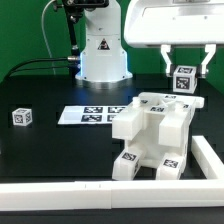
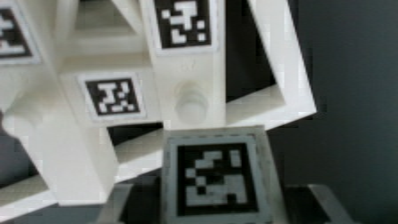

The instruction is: Assemble chair

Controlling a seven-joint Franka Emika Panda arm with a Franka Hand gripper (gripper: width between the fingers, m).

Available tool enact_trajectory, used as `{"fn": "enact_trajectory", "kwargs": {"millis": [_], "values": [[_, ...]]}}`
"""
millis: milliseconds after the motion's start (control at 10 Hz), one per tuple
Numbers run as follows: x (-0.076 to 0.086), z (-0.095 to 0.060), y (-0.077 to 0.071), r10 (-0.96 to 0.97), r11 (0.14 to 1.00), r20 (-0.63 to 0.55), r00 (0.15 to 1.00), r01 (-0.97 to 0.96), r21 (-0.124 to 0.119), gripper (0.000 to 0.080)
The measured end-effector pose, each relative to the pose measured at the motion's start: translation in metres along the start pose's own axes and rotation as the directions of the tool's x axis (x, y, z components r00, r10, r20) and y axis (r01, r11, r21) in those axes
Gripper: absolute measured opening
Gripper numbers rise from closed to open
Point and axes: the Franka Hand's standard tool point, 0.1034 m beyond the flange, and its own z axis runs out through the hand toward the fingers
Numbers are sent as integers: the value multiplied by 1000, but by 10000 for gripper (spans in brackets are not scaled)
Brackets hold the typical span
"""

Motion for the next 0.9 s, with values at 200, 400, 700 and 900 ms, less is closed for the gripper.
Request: {"fn": "enact_trajectory", "kwargs": {"millis": [200, 400, 700, 900], "values": [[-2, 6, 2, 0, 1000, -14, 1000, 0, 1, 284], [-3, 14, 7, -16, 1000, -18, 1000, 16, -8, 284], [-4, 17, 8, -19, 1000, -16, 1000, 18, -12, 284], [-9, 23, 10, -27, 999, -11, 1000, 27, -24, 284]]}}
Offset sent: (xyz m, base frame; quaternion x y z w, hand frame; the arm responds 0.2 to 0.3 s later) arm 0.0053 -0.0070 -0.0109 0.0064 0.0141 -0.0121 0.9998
